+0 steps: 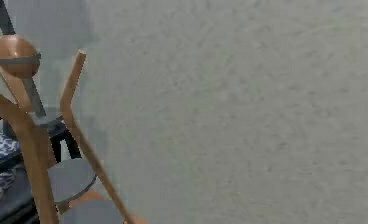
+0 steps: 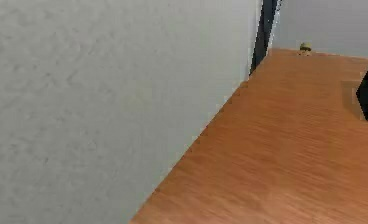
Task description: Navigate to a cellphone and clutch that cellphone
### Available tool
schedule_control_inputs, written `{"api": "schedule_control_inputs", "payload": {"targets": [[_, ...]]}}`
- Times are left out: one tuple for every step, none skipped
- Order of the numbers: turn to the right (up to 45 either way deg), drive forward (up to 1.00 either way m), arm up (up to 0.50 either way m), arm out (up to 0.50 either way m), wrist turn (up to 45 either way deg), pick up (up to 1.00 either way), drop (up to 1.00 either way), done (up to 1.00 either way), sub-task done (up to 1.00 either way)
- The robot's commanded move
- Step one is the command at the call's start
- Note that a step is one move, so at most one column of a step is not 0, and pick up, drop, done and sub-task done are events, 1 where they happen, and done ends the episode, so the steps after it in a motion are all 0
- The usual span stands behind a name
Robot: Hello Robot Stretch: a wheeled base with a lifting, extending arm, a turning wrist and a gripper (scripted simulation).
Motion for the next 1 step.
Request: {"api": "schedule_control_inputs", "payload": {"targets": [[-45.0,0.0,0.0,0.0,0.0,0.0,0.0,0.0,0.0]]}}
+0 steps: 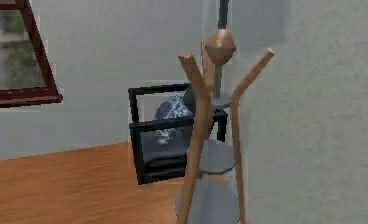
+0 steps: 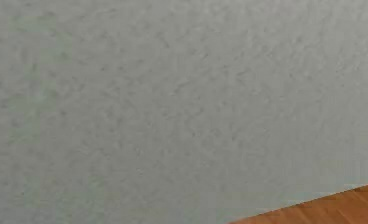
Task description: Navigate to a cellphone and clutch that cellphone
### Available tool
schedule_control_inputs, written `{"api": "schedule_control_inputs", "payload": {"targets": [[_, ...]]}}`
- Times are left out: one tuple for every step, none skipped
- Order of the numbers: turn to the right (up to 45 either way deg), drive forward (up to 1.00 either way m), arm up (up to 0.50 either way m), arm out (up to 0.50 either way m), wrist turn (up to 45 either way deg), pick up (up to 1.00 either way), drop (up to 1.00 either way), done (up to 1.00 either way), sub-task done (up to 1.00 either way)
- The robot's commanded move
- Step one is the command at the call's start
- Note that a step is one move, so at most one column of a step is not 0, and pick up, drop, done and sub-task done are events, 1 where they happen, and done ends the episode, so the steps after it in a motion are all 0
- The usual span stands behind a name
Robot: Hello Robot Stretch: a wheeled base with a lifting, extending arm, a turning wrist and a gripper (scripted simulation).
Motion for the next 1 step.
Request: {"api": "schedule_control_inputs", "payload": {"targets": [[-45.0,0.0,0.0,0.0,0.0,0.0,0.0,0.0,0.0]]}}
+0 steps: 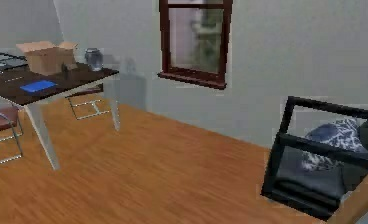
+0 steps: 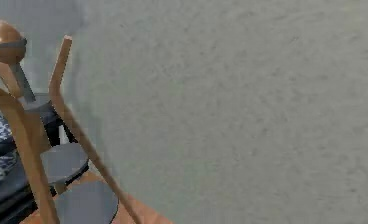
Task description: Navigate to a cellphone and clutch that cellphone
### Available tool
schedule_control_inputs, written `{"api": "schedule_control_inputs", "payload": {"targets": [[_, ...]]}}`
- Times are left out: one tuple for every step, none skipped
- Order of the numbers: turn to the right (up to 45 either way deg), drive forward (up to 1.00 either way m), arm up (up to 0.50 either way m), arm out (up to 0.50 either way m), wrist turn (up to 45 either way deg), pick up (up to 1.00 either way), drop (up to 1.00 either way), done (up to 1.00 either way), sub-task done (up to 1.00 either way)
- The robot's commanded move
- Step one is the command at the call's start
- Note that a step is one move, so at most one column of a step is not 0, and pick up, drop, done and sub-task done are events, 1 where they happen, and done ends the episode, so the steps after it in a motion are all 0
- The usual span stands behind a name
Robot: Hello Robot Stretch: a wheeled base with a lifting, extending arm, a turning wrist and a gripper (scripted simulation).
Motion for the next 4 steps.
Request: {"api": "schedule_control_inputs", "payload": {"targets": [[-45.0,0.0,0.0,0.0,0.0,0.0,0.0,0.0,0.0],[-15.0,0.0,0.0,0.0,0.0,0.0,0.0,0.0,0.0],[0.0,1.0,0.0,0.0,0.0,0.0,0.0,0.0,0.0],[-3.0,0.0,0.0,0.0,0.0,0.0,0.0,0.0,0.0]]}}
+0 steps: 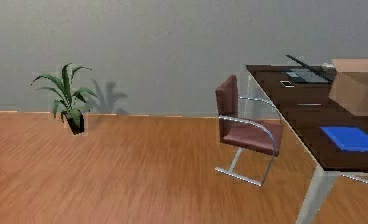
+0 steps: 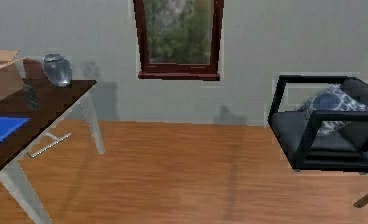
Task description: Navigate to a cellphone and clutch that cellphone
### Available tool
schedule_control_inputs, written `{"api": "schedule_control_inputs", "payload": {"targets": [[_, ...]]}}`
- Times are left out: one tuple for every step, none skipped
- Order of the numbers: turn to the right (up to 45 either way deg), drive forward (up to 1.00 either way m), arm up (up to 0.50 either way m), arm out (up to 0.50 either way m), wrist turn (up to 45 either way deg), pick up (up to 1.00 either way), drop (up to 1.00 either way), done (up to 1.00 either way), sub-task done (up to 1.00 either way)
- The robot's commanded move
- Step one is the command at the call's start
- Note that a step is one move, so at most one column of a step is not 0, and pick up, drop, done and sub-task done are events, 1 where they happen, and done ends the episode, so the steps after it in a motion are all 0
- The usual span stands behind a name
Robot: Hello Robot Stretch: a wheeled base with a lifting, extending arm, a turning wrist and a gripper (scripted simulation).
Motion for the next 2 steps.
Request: {"api": "schedule_control_inputs", "payload": {"targets": [[0.0,0.8,0.0,0.0,0.0,0.0,0.0,0.0,0.0],[-42.0,0.0,0.0,0.0,0.0,0.0,0.0,0.0,0.0]]}}
